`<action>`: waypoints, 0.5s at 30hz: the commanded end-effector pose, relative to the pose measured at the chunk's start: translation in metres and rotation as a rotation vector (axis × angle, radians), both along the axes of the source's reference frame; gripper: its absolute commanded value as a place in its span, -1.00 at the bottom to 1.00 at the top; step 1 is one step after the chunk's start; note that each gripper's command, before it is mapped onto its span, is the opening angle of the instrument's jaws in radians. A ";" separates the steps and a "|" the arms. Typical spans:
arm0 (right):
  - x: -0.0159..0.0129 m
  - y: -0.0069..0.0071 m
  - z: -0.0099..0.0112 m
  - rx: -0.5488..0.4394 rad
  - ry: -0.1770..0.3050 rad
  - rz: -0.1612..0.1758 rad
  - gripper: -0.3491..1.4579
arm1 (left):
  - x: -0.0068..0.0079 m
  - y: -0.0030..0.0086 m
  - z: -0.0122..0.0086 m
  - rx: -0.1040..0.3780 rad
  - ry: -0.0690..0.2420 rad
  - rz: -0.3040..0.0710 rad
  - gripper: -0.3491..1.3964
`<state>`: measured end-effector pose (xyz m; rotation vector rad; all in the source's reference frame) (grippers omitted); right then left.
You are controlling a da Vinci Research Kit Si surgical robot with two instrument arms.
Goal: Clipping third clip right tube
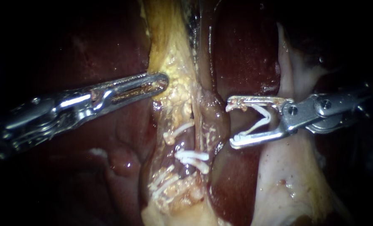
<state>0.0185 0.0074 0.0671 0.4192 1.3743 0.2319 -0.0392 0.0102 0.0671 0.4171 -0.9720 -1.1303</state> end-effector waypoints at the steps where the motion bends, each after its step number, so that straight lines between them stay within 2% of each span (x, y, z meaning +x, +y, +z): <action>1: 0.0000 0.0000 0.0001 0.000 -0.001 -0.001 0.05 | 0.0001 0.0000 -0.0001 -0.001 0.000 0.000 -1.00; 7: 0.0007 -0.0011 0.0014 0.004 0.004 -0.008 0.05 | 0.0014 0.0004 -0.0017 0.008 -0.006 0.007 -1.00; 9: 0.0011 -0.0019 0.0024 0.057 0.000 -0.008 0.05 | 0.0022 0.0008 -0.0027 0.012 0.000 0.004 -1.00; 15: 0.0034 -0.0041 0.0054 0.281 -0.019 -0.010 0.05 | 0.0057 0.0017 -0.0068 0.004 -0.018 -0.042 -1.00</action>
